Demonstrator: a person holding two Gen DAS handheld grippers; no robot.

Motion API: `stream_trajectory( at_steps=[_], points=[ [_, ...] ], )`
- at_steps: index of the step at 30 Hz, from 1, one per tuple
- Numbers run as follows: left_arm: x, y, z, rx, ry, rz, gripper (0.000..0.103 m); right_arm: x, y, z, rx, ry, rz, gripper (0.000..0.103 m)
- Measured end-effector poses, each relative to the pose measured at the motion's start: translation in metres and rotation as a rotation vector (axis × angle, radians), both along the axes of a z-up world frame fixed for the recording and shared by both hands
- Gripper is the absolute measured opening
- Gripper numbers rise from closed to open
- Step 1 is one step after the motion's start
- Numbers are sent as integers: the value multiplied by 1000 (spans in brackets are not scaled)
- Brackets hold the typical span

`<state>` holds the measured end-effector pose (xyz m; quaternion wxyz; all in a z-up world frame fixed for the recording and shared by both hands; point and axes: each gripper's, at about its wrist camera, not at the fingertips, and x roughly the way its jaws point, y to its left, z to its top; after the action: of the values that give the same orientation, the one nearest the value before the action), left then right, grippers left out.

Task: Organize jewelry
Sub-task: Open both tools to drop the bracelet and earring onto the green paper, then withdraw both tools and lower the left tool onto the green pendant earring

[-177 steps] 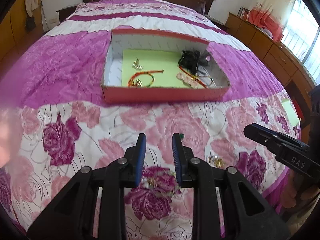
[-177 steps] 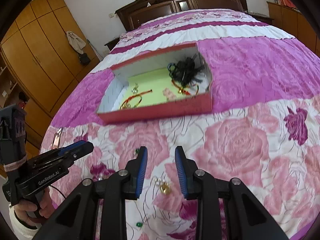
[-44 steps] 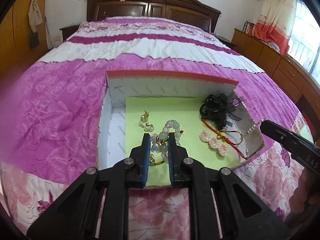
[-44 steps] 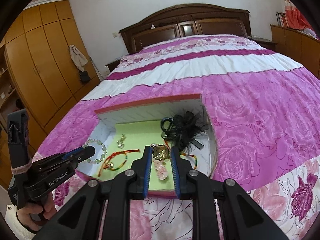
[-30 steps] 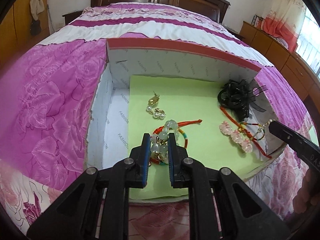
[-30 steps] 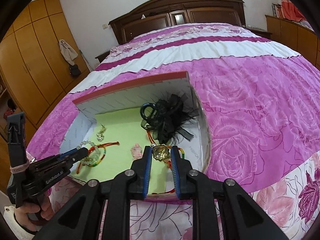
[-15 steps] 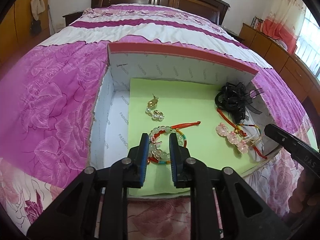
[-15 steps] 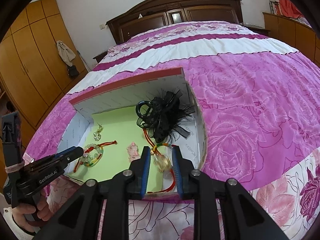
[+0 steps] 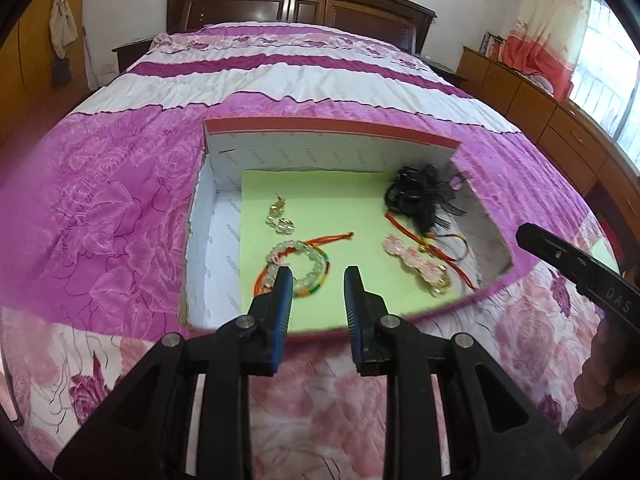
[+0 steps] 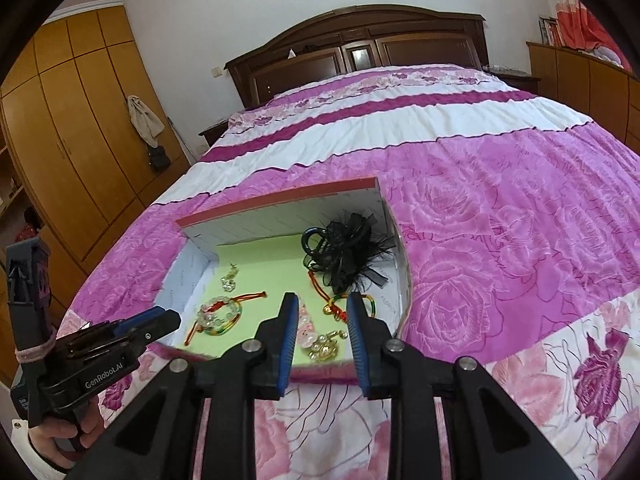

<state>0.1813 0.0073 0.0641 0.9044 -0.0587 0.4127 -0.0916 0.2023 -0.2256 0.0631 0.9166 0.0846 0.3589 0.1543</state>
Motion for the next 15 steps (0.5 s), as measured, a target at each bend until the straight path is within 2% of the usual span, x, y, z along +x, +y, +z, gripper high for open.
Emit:
stream_trajectory(
  at_steps=[9, 15],
  points=[
    [-32, -13, 7, -9, 24, -56, 19, -43, -4, 17, -13, -14, 8, 28],
    [-48, -22, -1, -23, 61, -83, 19, -69, -12, 19, -17, -14, 0, 28]
  ],
)
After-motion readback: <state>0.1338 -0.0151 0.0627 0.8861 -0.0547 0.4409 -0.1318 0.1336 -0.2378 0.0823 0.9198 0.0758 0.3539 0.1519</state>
